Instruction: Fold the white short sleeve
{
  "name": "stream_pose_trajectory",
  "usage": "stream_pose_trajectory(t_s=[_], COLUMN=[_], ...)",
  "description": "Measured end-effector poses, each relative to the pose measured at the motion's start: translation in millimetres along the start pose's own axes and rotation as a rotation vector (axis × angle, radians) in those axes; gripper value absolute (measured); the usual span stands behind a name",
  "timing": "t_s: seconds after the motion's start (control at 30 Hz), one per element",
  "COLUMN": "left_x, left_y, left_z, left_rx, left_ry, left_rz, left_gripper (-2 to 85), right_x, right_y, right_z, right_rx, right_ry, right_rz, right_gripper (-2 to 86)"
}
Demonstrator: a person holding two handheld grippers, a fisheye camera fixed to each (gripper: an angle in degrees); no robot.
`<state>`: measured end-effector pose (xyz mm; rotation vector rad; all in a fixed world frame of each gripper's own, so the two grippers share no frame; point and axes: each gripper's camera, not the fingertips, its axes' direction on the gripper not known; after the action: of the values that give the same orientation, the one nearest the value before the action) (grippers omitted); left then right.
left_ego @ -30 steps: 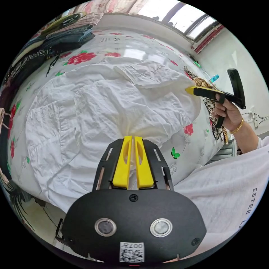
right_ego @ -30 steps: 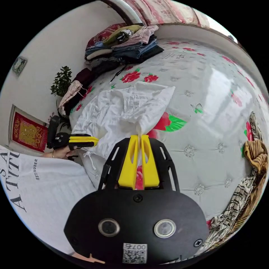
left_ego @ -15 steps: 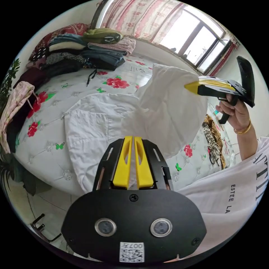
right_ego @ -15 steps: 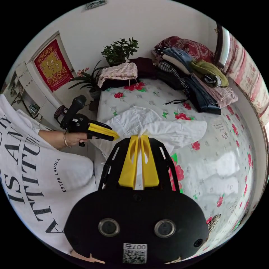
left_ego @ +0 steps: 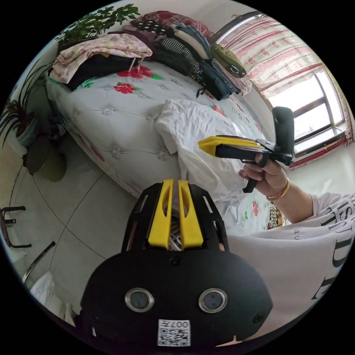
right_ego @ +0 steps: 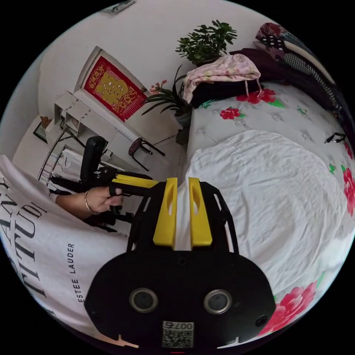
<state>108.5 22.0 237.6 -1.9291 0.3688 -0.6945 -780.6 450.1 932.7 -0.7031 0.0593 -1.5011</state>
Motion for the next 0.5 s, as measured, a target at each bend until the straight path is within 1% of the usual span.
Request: stream_pose_trajectory(t_s=[0.03,0.1,0.2,0.33,0.5], left_x=[-3.8,-5.7,-2.7,-7.8,-29.0], left_y=[-3.1,-10.8,-27.3,-54.5,-82.6], left_z=[-3.2,-7.0,-14.6,-34.9,-52.8], left_rx=[0.003,0.003,0.013,0.072,0.077], left_ry=[0.016,0.038,0.071,0.05,0.022], left_rz=[0.005,0.032,0.102,0.133,0.102], left_gripper=[1.6,3.3,5.5,7.0,7.7], right_x=[0.4,-0.2,-3.9,-27.6,-71.3], right_y=[5.2,28.5,56.3,82.7,112.3], right_z=[-11.4,-60.3,-103.9,-112.6,-79.6], right_rx=[0.02,0.074,0.066,-0.009,-0.092], right_ry=[0.009,0.094,0.19,0.219,0.328], right_rz=[-0.007,-0.042,-0.076,-0.173,-0.379], right_gripper=[5.1,6.4,8.0,9.1,8.5])
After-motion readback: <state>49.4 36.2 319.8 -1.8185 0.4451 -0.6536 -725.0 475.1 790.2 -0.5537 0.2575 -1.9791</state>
